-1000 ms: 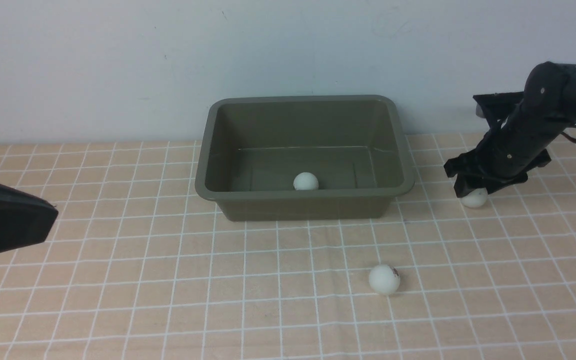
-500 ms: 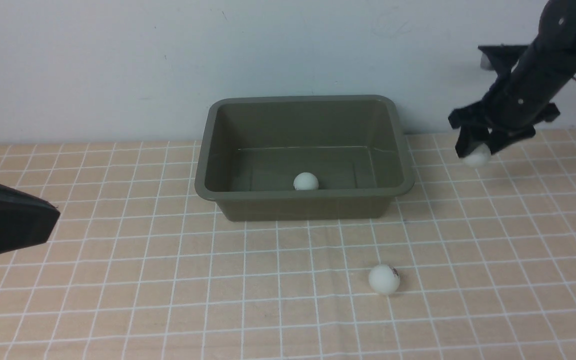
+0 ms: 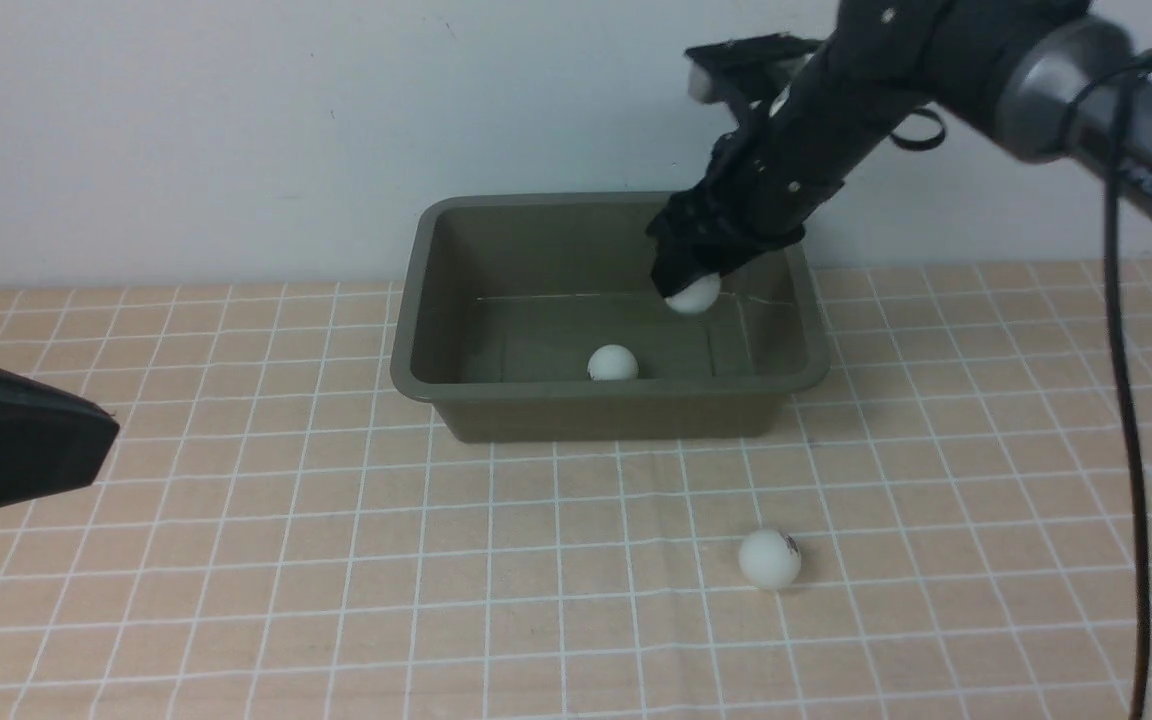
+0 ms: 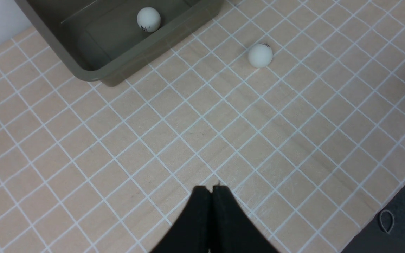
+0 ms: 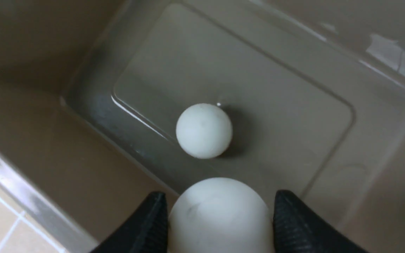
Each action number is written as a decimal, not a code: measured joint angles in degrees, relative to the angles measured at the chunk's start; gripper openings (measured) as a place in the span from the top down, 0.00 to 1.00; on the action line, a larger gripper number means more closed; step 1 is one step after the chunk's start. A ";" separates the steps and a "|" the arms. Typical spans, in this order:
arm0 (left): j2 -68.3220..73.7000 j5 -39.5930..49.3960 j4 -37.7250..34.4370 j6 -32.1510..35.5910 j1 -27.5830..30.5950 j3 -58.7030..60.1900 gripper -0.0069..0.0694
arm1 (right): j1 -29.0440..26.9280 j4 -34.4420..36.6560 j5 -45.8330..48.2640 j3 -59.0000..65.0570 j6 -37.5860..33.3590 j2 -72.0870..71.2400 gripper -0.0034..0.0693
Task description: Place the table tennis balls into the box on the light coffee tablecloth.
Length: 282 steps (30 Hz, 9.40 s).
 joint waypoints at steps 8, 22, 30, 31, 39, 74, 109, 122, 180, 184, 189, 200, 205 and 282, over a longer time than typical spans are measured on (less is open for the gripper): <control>0.00 0.00 0.00 0.00 0.00 0.00 1.00 | 1.27 -1.72 -1.14 -0.22 -0.32 2.99 0.45; 0.00 -0.05 -2.31 0.00 0.00 0.00 1.00 | 1.27 -12.50 4.94 -9.48 7.30 1.43 0.27; 0.00 -0.05 -2.32 0.00 0.00 0.00 1.00 | 1.27 -14.35 5.26 -3.70 12.54 -11.12 0.27; 0.00 -0.05 -2.32 0.00 0.00 0.00 1.00 | 1.27 -14.35 5.26 -2.91 12.61 -11.59 0.27; 0.00 -0.05 -2.32 0.00 0.00 0.00 1.00 | 1.27 -11.09 5.26 22.87 13.93 -30.29 0.27; 0.00 -0.05 -2.43 0.00 0.00 0.05 1.00 | 12.01 -22.61 -14.83 44.83 18.60 -18.09 0.27; 0.00 -0.05 -2.43 0.00 0.00 0.05 1.00 | 11.96 -19.88 -5.41 18.23 14.71 -18.24 0.46; 0.00 -0.05 -2.44 0.00 0.00 0.05 1.00 | 6.09 -23.58 -20.81 17.22 15.48 -6.95 0.46; -24.90 -11.20 12.42 -0.24 0.00 11.01 1.00 | 5.36 -50.92 -36.53 74.85 41.12 -78.30 0.98; -30.03 -20.48 12.47 -0.36 0.00 21.90 1.00 | 5.36 -53.07 -37.76 83.87 45.83 -86.19 0.98; -36.97 -33.97 9.99 -0.96 0.00 34.97 1.00 | 5.36 -53.46 -38.07 90.87 47.03 -96.07 0.98; -41.42 -48.24 3.00 -2.93 0.00 49.73 1.00 | 5.36 -53.45 -32.14 97.13 47.14 -109.03 0.98; -41.42 -50.75 2.67 -2.93 0.00 50.94 1.00 | 5.36 -53.45 -29.97 97.33 47.16 -110.53 0.98; -50.01 -52.89 11.20 0.01 22.20 73.78 1.00 | 1.09 -53.53 -27.45 97.45 47.14 -110.53 0.98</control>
